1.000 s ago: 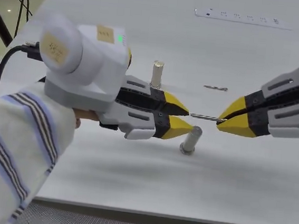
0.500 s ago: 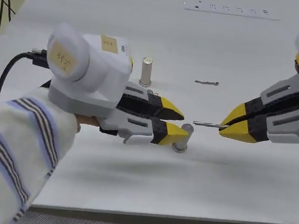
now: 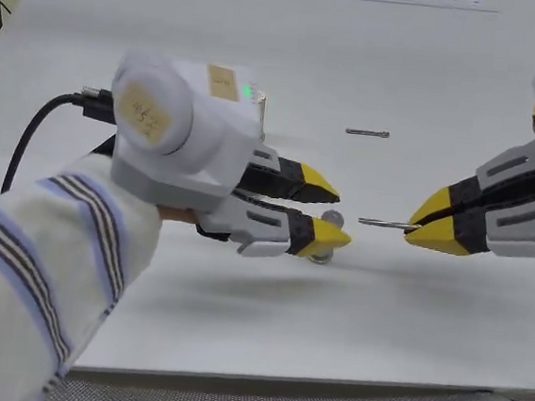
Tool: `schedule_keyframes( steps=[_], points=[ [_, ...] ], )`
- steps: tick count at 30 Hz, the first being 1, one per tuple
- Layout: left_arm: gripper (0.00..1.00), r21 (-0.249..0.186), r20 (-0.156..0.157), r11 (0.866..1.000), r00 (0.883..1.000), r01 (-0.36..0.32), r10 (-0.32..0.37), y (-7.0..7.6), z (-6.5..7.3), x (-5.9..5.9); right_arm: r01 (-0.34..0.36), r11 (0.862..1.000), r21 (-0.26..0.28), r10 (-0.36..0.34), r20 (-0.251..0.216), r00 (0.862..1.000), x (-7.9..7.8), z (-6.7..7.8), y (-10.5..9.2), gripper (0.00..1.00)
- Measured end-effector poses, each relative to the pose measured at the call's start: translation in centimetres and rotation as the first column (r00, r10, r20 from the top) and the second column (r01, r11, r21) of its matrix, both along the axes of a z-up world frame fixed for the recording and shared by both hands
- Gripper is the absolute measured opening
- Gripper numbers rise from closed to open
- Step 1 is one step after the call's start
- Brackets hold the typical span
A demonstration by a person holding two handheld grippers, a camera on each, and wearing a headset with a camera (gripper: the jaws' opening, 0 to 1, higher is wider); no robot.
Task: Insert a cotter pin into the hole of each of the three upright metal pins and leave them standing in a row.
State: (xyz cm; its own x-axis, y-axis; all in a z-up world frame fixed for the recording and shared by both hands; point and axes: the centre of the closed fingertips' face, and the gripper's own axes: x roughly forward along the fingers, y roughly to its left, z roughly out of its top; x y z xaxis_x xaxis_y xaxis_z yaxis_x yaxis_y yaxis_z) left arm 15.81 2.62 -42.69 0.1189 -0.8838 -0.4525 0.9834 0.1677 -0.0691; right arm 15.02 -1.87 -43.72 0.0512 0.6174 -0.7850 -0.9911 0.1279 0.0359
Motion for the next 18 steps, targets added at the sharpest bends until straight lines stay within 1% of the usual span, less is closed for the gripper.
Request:
schedule_keyframes(
  steps=[3, 5, 7, 12, 13, 14, 16, 18],
  points=[
    [0.18, 0.004, 0.0, 1.0, 1.0, 0.001, -0.001, -0.06, -0.13, 0.05, 0.01, 1.0, 0.003, -0.01, -0.004, 1.0, -0.07, -0.12, 0.06, 0.0],
    [0.17, 0.004, -0.007, 1.0, 1.0, 0.005, -0.005, -0.1, -0.2, -0.06, 0.01, 1.0, 0.004, -0.01, -0.002, 1.0, -0.2, -0.09, 0.29, 0.0],
    [0.16, 0.011, 0.001, 1.0, 1.0, 0.004, -0.004, -0.04, -0.3, 0.03, 0.011, 1.0, 0.002, -0.011, 0.001, 1.0, -0.15, -0.14, 0.33, 0.0],
    [0.15, 0.019, 0.004, 1.0, 1.0, 0.004, -0.004, 0.0, -0.51, 0.07, 0.005, 1.0, -0.005, -0.005, 0.003, 1.0, -0.07, -0.39, 0.25, 0.0],
    [0.15, 0.031, 0.008, 1.0, 1.0, -0.003, 0.002, 0.04, -0.69, 0.17, 0.004, 1.0, -0.007, -0.004, 0.003, 1.0, -0.04, -0.43, 0.24, 0.0],
    [0.15, 0.032, 0.011, 0.999, 1.0, -0.002, 0.001, 0.0, -0.68, 0.16, 0.004, 1.0, -0.007, -0.004, 0.003, 1.0, 0.01, -0.46, 0.23, 0.0],
    [0.11, 0.028, 0.004, 1.0, 1.0, 0.004, -0.004, -0.11, -0.63, -0.01, 0.004, 1.0, -0.007, -0.004, 0.003, 1.0, 0.1, -0.52, 0.22, 0.0],
    [0.1, 0.031, 0.008, 0.999, 1.0, 0.006, -0.007, -0.09, -0.68, -0.03, 0.003, 1.0, -0.008, -0.003, 0.004, 1.0, 0.12, -0.55, 0.25, 0.0]
  ],
)
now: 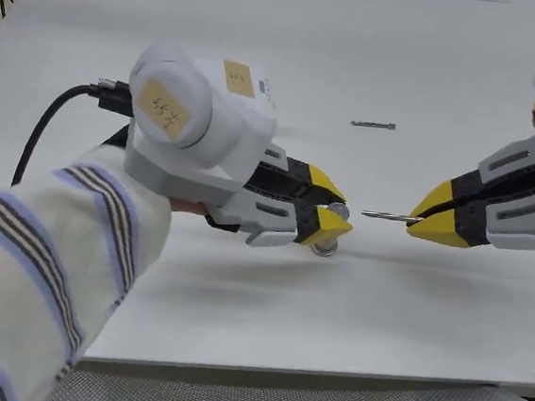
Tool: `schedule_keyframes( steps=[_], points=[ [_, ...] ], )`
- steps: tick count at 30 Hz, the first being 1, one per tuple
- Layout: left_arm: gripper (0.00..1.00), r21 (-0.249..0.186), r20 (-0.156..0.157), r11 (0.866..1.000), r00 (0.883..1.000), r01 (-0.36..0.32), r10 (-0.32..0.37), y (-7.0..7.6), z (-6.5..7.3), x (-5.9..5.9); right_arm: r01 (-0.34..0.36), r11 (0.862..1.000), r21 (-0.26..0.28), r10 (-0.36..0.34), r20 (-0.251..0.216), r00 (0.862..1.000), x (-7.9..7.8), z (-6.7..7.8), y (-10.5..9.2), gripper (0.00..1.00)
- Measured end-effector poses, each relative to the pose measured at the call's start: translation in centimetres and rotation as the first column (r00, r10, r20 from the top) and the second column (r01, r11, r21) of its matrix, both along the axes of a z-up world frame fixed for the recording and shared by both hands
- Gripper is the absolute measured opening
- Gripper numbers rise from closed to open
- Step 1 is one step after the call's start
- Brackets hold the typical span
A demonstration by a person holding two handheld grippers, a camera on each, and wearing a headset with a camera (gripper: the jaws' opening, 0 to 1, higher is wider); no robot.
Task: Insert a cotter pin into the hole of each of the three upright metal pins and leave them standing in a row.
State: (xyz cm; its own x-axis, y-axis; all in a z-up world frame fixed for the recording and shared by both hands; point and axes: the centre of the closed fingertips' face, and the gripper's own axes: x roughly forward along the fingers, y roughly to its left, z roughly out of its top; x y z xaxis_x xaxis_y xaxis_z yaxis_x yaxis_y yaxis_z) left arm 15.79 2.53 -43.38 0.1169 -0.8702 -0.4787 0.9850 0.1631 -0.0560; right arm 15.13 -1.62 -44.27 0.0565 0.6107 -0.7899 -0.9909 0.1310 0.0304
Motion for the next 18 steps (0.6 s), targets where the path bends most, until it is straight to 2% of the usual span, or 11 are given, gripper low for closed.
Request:
schedule_keyframes(
  steps=[7, 18],
  points=[
    [0.1, -0.001, -0.014, 1.0, 1.0, -0.001, 0.001, 0.1, 0.0, 0.0, -0.01, 1.0, 0.001, 0.01, -0.001, 1.0, 0.0, -0.2, 0.4, 0.0],
    [0.09, 0.006, -0.004, 1.0, 1.0, -0.001, 0.001, 0.2, 0.0, -0.1, -0.035, 0.999, 0.004, 0.035, -0.001, 0.999, -0.1, -0.5, 1.3, 0.0]
  ],
)
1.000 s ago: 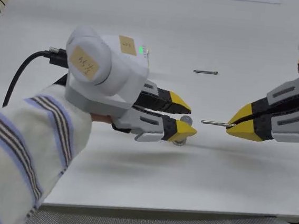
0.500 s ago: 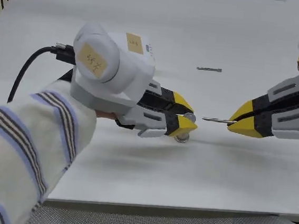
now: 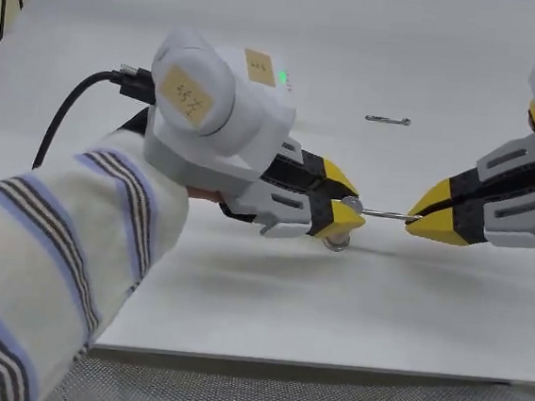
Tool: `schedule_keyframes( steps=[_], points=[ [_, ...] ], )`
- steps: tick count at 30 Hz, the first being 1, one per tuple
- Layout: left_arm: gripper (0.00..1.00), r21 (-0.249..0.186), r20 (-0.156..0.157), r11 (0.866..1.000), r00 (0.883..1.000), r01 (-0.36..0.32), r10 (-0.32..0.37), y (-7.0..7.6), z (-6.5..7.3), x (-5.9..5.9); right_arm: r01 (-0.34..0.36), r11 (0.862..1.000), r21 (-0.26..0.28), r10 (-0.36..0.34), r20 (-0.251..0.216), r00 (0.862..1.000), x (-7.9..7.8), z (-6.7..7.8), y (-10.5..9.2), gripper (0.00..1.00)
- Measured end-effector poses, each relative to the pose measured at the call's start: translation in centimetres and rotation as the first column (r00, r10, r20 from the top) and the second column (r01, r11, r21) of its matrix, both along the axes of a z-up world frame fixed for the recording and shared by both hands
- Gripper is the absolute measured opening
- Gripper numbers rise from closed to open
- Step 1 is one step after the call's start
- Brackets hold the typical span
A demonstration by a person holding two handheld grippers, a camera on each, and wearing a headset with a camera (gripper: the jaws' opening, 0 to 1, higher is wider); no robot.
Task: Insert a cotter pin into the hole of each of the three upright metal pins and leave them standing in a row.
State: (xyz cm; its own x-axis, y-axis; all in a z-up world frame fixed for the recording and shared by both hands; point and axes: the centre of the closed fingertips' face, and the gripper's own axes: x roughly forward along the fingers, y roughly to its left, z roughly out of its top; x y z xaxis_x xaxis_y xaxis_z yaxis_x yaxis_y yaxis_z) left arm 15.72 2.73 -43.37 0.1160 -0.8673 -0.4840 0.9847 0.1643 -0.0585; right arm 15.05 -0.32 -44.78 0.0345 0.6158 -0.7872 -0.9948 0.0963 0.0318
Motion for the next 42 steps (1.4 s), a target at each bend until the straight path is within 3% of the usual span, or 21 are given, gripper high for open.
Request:
schedule_keyframes(
  steps=[9, 25, 42],
  points=[
    [0.09, -0.003, -0.016, 1.0, 1.0, -0.007, 0.007, 0.1, 0.1, 0.0, -0.002, 1.0, 0.01, 0.002, 0.003, 1.0, 0.0, 0.1, 0.5, 0.0],
    [0.09, 0.001, -0.014, 1.0, 1.0, -0.009, 0.009, 0.2, -0.1, 0.2, 0.008, 1.0, 0.019, -0.008, 0.0, 1.0, 0.1, -0.6, 1.2, 0.0],
    [0.09, -0.001, -0.018, 1.0, 1.0, -0.013, 0.013, 0.2, -0.1, 0.1, -0.022, 0.999, 0.039, 0.022, 0.016, 1.0, 0.6, -0.8, 3.2, 0.0]
  ],
)
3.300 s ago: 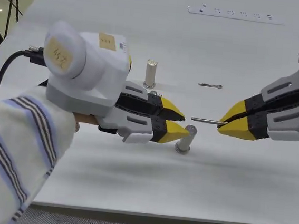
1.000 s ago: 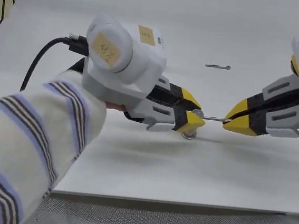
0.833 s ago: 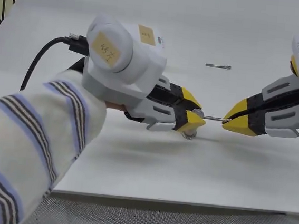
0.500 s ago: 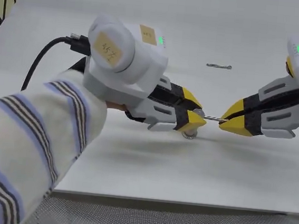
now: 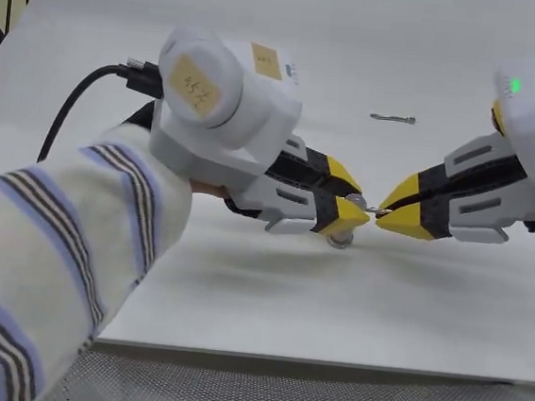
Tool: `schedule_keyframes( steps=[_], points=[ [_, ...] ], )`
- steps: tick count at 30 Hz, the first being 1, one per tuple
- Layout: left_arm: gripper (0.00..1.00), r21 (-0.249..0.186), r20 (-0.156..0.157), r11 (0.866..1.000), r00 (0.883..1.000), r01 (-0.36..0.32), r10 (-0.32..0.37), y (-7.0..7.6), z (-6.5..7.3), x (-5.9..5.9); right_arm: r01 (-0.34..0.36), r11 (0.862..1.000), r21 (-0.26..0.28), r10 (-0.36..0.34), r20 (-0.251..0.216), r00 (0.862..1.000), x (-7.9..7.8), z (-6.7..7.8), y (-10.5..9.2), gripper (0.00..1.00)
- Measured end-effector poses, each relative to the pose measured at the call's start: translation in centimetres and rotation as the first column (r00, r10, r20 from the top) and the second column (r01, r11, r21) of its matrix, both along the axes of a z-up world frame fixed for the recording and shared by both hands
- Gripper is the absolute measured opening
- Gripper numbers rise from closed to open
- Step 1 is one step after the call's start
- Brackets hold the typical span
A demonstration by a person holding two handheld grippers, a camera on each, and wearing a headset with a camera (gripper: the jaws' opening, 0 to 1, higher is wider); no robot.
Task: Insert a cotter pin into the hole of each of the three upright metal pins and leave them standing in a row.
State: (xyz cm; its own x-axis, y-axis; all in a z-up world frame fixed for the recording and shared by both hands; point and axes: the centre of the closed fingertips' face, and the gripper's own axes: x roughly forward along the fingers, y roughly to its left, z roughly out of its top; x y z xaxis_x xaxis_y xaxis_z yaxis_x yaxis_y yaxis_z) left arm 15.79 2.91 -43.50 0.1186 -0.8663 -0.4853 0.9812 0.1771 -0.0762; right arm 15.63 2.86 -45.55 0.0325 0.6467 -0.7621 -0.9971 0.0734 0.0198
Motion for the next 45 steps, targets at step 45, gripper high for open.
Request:
schedule_keyframes(
  steps=[45],
  points=[
    [0.09, -0.001, 0.004, 1.0, 1.0, -0.007, 0.007, -0.3, 0.0, 0.4, -0.021, 1.0, -0.013, 0.021, 0.039, 0.999, 0.0, 0.9, -0.8, 0.0]
  ],
)
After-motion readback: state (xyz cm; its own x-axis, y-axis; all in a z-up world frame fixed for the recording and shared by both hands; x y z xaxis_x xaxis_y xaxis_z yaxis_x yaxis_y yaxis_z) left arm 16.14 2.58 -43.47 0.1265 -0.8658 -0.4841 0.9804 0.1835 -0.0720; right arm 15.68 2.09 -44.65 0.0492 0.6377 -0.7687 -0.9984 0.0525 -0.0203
